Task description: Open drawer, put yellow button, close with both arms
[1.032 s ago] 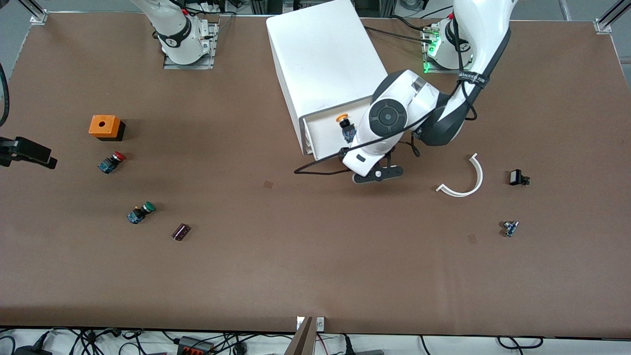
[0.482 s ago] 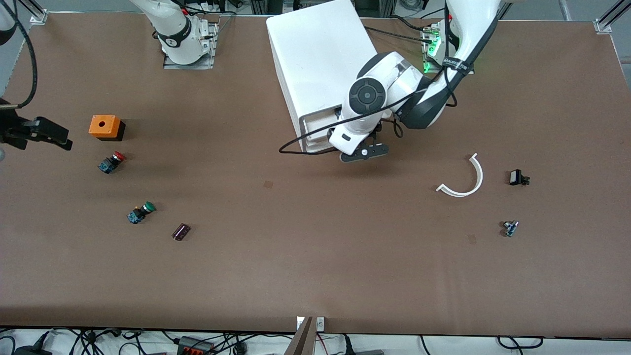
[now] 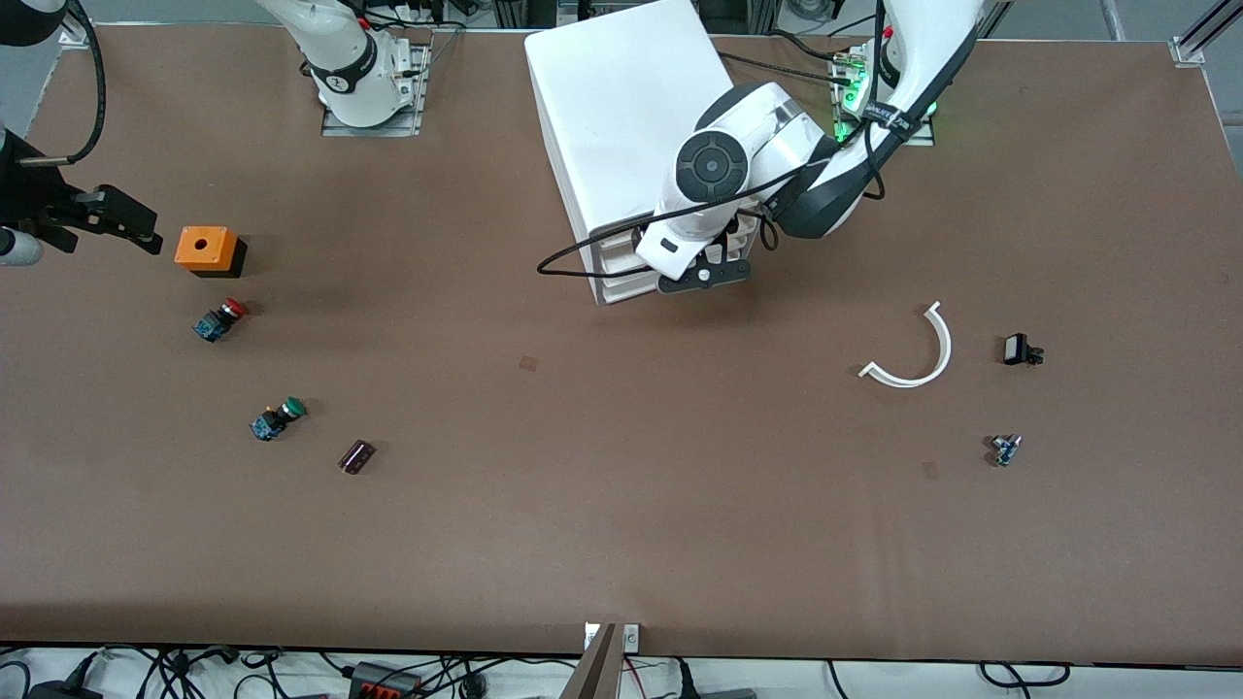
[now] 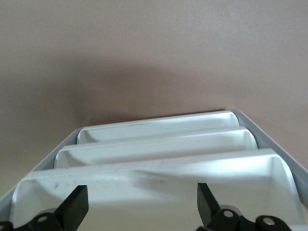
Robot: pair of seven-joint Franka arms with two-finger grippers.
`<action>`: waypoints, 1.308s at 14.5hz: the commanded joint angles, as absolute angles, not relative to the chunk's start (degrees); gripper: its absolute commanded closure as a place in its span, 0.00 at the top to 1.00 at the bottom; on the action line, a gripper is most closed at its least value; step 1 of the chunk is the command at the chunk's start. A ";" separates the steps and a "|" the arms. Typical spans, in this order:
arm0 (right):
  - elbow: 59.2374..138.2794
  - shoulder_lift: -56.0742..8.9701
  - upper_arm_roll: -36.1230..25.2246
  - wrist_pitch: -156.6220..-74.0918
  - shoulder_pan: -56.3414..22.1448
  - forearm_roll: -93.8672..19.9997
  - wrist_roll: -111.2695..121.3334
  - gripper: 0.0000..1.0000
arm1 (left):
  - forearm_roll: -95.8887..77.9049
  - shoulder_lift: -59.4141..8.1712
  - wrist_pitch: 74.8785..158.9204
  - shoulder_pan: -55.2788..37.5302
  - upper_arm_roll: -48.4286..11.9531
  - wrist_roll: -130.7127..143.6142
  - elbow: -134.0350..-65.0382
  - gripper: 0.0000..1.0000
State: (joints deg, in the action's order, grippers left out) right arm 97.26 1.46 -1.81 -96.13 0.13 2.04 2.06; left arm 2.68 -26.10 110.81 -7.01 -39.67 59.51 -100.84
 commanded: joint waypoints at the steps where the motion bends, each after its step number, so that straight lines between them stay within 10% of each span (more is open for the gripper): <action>1: 97.30 1.06 -1.58 -96.86 0.26 2.64 2.81 1.00 | 1.67 -23.99 111.18 -4.22 -42.54 60.29 -103.18 1.00; 19: 96.50 1.49 -1.76 -96.33 0.53 2.46 3.52 1.00 | 13.17 -22.58 87.21 15.11 -41.92 26.47 -83.52 1.00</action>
